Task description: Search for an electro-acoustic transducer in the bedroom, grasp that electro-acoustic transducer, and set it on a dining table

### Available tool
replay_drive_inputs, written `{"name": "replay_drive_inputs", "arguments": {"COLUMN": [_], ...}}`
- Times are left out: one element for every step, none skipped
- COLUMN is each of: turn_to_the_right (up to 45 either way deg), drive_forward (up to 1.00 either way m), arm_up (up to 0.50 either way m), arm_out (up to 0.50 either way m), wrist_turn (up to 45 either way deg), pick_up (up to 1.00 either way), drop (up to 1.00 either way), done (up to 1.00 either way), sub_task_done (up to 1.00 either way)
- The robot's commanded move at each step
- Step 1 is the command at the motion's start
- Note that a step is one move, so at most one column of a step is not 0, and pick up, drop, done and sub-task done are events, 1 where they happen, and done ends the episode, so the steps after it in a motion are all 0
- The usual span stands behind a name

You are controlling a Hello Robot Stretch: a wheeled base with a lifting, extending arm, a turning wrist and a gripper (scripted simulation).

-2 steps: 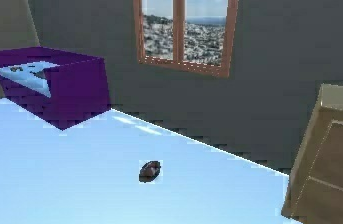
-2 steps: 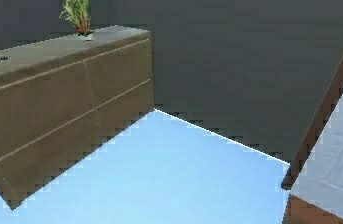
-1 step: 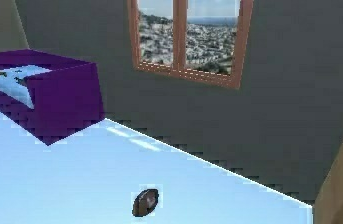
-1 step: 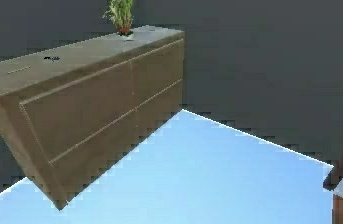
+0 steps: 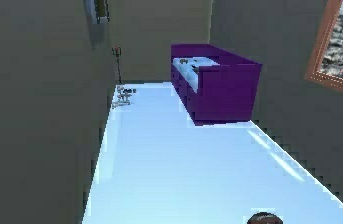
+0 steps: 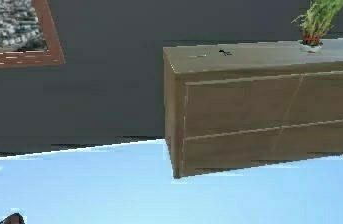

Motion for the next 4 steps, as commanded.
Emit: {"name": "replay_drive_inputs", "arguments": {"turn_to_the_right": [0.0, 0.0, -3.0, -45.0], "drive_forward": [1.0, 1.0, 0.0, 0.0], "arm_up": [0.0, 0.0, 0.0, 0.0], "arm_out": [0.0, 0.0, 0.0, 0.0], "wrist_turn": [0.0, 0.0, 0.0, 0.0], "pick_up": [0.0, 0.0, 0.0, 0.0], "drop": [0.0, 0.0, 0.0, 0.0], "done": [0.0, 0.0, 0.0, 0.0], "sub_task_done": [0.0, 0.0, 0.0, 0.0]}}
